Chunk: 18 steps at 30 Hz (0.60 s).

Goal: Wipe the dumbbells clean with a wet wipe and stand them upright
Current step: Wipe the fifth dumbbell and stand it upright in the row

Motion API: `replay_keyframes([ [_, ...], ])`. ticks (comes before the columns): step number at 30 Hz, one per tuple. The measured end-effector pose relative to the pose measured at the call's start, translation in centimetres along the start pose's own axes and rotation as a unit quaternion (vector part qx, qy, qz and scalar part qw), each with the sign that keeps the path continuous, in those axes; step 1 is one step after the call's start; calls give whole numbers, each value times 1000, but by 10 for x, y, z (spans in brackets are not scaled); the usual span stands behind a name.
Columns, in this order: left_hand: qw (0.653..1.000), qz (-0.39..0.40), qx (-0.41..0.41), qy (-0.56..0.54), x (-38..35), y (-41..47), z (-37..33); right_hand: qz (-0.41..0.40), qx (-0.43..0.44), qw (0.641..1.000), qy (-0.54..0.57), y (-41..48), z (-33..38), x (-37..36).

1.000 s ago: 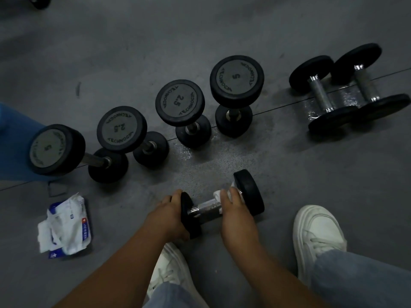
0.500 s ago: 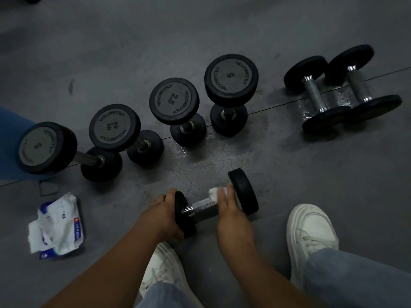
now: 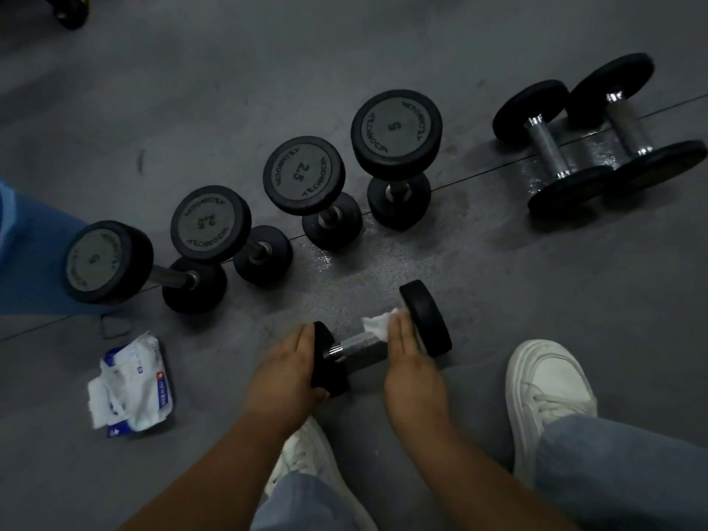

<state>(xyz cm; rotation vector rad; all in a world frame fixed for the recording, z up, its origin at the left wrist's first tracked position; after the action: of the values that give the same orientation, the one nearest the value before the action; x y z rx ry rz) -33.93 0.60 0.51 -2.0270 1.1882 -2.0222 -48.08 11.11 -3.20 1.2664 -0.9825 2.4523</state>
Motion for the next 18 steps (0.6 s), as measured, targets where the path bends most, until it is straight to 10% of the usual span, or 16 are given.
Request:
replay_keyframes([
  [18, 998, -27, 55, 32, -23, 4, -4, -16, -8, 1000, 9, 19, 3, -4],
])
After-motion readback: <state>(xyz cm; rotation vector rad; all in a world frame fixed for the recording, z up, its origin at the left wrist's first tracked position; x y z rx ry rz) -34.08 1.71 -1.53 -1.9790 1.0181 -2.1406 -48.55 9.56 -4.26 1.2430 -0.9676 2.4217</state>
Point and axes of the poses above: each hand's wrist, its own y-axis towards the middle knuckle, its own x-axis out of the back of the hand, z = x × y, the point moved 6 cm from there along y, towards the middle knuckle, and after that the axes turned 3 degrees about -z, right-handed, at the moved point
